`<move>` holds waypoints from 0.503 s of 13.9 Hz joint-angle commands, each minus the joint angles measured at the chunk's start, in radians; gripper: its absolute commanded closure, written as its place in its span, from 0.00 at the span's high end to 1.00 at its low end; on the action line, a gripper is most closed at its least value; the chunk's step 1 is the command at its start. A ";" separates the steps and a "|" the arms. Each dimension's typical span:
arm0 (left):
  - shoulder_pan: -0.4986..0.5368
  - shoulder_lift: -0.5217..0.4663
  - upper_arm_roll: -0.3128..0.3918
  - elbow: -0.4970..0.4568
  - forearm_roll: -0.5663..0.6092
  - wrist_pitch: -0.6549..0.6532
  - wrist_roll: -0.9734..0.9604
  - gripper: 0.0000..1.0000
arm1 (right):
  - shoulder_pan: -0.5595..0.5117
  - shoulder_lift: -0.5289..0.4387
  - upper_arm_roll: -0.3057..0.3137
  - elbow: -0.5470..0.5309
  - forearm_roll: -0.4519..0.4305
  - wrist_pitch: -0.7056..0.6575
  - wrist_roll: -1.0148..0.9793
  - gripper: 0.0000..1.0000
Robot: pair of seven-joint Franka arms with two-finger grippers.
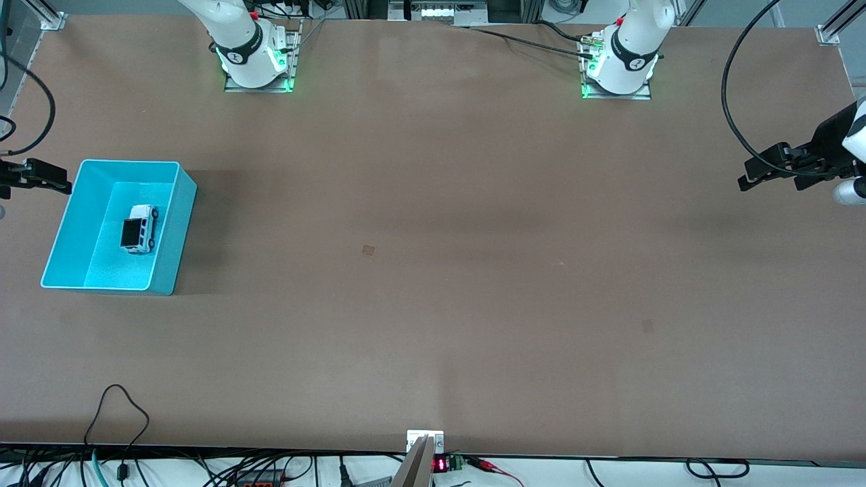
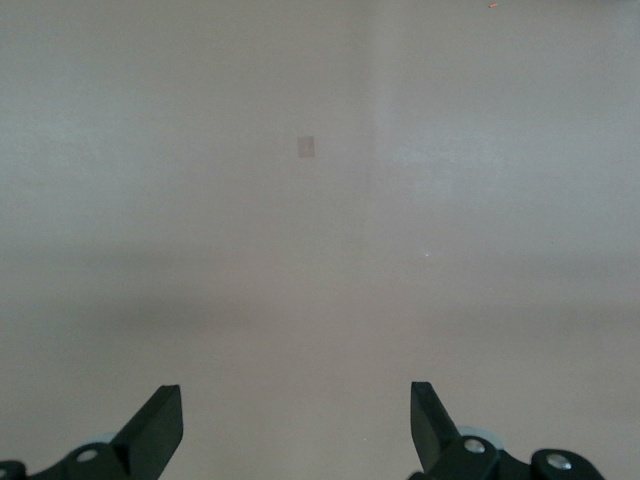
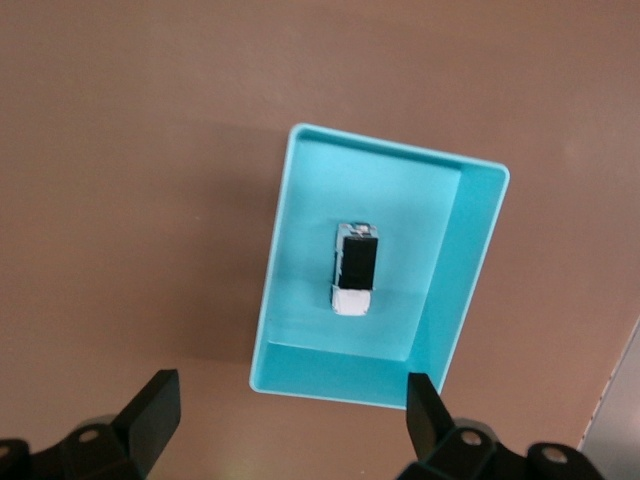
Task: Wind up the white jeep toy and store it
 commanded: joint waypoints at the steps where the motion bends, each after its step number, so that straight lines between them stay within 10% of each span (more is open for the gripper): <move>1: 0.004 -0.038 -0.011 -0.046 0.022 0.037 0.007 1.00 | -0.006 -0.041 0.079 0.026 0.031 -0.045 0.003 1.00; 7: 0.004 -0.051 -0.015 -0.071 0.023 0.052 0.006 1.00 | 0.062 -0.050 0.091 0.029 0.043 -0.111 0.182 1.00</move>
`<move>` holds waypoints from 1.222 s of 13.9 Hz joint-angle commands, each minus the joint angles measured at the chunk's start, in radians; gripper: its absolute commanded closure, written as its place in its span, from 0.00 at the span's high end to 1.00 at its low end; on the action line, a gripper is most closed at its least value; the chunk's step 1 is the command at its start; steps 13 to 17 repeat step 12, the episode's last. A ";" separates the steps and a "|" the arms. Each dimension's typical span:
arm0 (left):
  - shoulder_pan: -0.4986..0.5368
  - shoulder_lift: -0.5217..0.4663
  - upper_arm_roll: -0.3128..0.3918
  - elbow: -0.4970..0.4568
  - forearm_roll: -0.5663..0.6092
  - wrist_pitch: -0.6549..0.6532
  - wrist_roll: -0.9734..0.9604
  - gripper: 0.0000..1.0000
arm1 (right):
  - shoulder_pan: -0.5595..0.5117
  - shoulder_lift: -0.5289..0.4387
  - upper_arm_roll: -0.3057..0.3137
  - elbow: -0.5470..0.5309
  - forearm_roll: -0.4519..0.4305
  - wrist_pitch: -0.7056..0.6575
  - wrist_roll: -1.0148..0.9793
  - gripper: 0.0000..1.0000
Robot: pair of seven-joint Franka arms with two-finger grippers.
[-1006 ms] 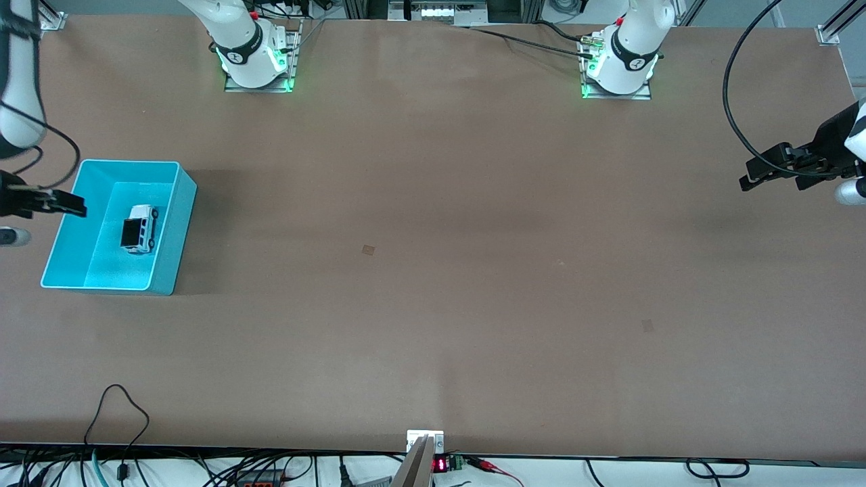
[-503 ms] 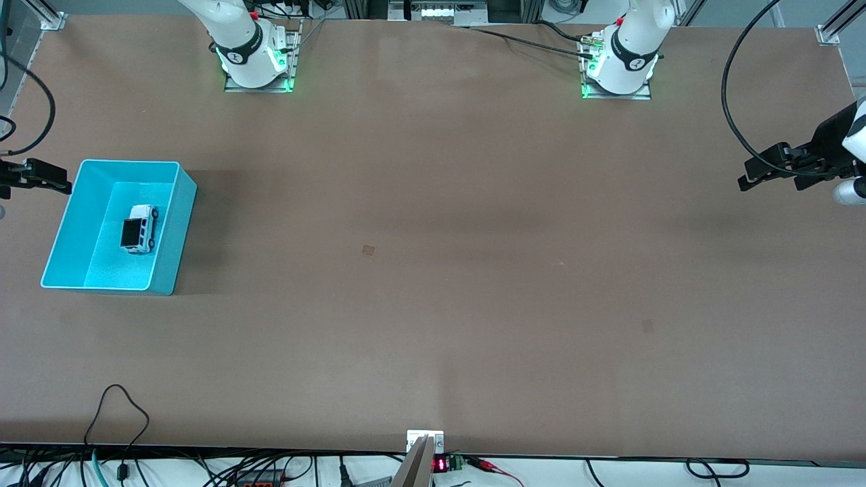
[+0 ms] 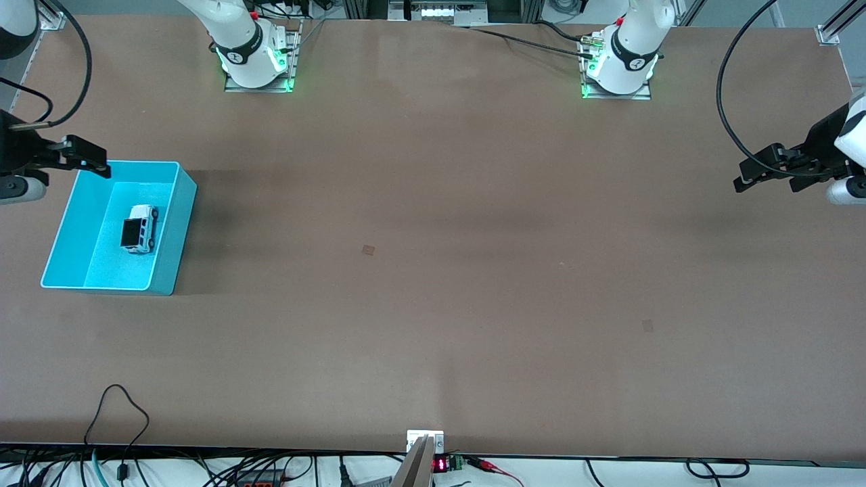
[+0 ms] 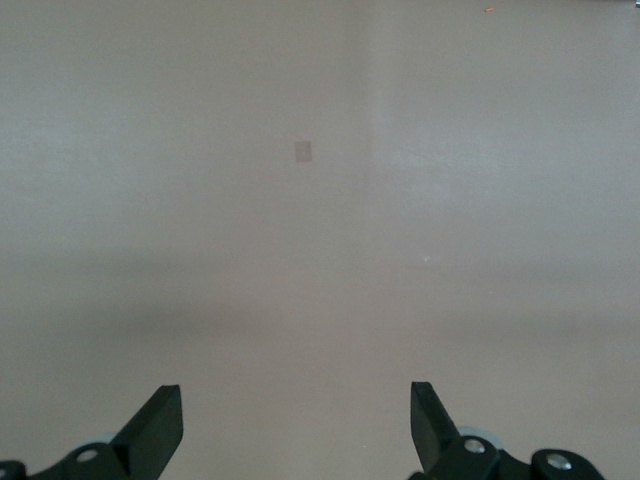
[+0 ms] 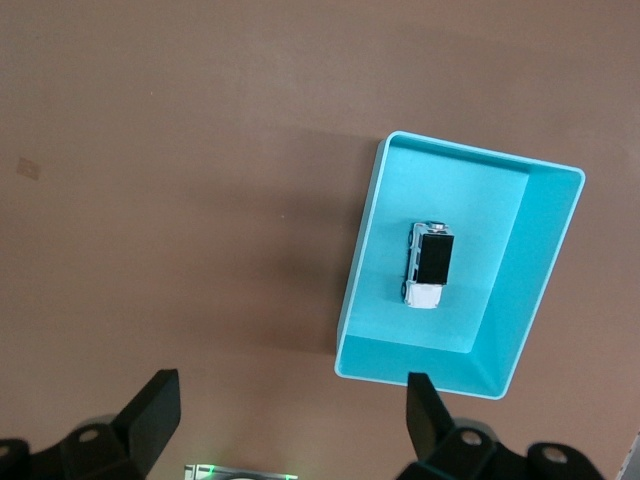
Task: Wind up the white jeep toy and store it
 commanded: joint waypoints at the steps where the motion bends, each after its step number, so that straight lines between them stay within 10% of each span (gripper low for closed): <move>1: 0.003 -0.033 -0.009 -0.035 0.023 0.018 0.006 1.00 | 0.028 -0.004 -0.006 0.003 0.014 -0.014 0.038 1.00; 17: 0.000 -0.030 0.003 -0.033 0.020 0.010 0.006 1.00 | 0.032 -0.006 -0.004 -0.006 0.000 -0.015 0.040 1.00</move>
